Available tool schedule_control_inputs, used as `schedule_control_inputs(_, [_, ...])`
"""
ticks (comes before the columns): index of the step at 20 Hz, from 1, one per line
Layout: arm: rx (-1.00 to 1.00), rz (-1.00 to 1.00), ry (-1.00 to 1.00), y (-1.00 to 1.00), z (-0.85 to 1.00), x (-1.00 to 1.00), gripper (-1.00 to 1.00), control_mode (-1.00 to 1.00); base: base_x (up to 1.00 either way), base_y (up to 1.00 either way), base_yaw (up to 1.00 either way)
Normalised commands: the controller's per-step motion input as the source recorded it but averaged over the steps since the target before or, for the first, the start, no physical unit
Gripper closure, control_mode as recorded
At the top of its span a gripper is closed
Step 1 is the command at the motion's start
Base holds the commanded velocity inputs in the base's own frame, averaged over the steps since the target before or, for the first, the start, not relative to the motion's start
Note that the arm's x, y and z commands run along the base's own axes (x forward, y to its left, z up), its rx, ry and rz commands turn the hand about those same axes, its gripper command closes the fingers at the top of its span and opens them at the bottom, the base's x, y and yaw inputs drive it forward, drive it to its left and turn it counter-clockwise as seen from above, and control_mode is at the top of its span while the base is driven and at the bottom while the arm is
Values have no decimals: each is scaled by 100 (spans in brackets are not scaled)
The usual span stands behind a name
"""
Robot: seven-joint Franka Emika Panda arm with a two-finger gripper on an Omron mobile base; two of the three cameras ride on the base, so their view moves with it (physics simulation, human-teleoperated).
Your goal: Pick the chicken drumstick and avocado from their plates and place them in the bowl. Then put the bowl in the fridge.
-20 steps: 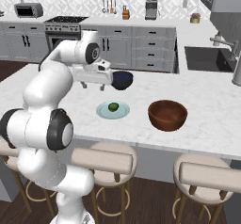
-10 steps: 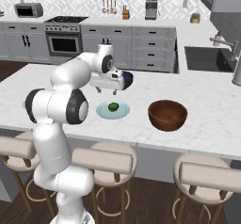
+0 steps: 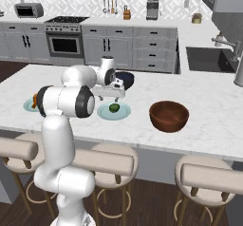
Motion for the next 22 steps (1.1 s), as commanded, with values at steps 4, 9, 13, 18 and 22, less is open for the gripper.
schedule_control_inputs(4, [-2,16,2,-21,-35,26,-100,-100,0,0,0])
schedule_control_inputs(9, [-2,3,2,-18,-25,55,-100,-100,0,0,0])
schedule_control_inputs(13, [0,0,0,17,-16,38,-100,-100,0,0,0])
schedule_control_inputs(18, [0,0,7,5,-25,-2,-100,-100,0,0,0])
schedule_control_inputs(22, [0,0,9,-1,-29,-6,-100,-100,0,0,0])
